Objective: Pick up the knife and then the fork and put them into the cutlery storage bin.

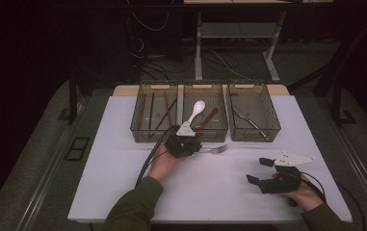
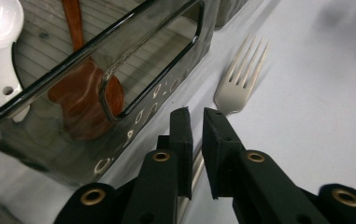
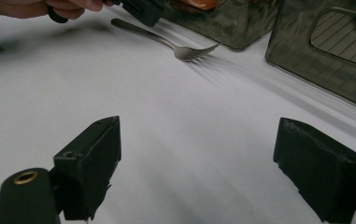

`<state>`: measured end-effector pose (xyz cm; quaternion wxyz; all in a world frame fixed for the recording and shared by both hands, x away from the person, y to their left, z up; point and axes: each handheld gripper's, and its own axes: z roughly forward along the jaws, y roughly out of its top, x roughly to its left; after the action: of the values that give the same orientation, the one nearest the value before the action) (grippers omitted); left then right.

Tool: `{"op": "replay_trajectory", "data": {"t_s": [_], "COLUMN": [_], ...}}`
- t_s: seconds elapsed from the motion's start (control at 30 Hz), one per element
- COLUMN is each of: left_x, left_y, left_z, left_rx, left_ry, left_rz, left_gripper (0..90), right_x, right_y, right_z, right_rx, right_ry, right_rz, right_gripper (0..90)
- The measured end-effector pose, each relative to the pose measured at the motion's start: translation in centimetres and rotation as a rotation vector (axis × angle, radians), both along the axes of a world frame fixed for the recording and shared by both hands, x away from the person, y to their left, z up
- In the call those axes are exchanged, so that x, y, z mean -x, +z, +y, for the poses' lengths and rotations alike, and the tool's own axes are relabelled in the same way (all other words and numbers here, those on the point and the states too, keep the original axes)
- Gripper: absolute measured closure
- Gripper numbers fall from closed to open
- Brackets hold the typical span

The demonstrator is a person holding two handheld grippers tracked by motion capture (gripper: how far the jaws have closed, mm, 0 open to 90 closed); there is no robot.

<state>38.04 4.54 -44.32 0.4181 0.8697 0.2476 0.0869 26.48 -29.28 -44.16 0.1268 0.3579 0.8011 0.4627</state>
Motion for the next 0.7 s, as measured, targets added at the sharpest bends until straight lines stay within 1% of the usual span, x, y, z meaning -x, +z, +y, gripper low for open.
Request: {"op": "replay_trajectory", "data": {"t_s": [0.1,0.17,0.23,0.3,0.37,0.47,0.53,0.63,0.67,0.7], "left_x": [-0.3,-0.4,-0.5,-0.6,-0.5,-0.5,-0.4,-0.1,-0.1,0.0], "left_y": [-0.3,-0.6,-0.9,-1.1,-1.2,-1.2,-1.1,-1.1,-1.1,-1.1], "left_z": [0.1,0.1,-0.1,-0.3,-0.5,-0.4,-0.3,-0.3,-0.3,-0.4], "left_rx": [0.021,0.021,0.012,0.014,-0.004,-0.001,-0.004,0.0,-0.002,0.001], "left_ry": [-0.02,-0.039,-0.055,-0.074,-0.086,-0.116,-0.148,-0.183,-0.201,-0.212], "left_rz": [0.027,0.04,0.047,0.062,0.06,0.08,0.091,0.107,0.106,0.115], "left_gripper": [75.5,72.8,72.3,72.3,72.4,76.8,77.1,78.5,79.2,80.2], "right_x": [0.0,0.0,0.0,0.0,0.0,0.0,0.0,0.0,0.0,0.0], "right_y": [0.0,0.0,0.0,0.0,0.0,0.0,0.0,0.0,0.0,0.0], "right_z": [0.0,0.0,0.0,0.1,0.1,0.0,0.0,0.0,0.0,0.1], "right_rx": [0.0,0.002,0.002,0.003,0.002,0.003,0.004,0.001,0.001,0.001], "right_ry": [0.001,0.002,0.005,0.005,0.004,0.003,0.005,0.007,0.007,0.007], "right_rz": [-0.001,-0.001,-0.002,-0.003,-0.002,-0.002,-0.002,-0.002,-0.002,-0.002], "right_gripper": [14.9,14.9,14.9,14.9,14.9,14.9,14.9,14.9,14.9,14.9]}}
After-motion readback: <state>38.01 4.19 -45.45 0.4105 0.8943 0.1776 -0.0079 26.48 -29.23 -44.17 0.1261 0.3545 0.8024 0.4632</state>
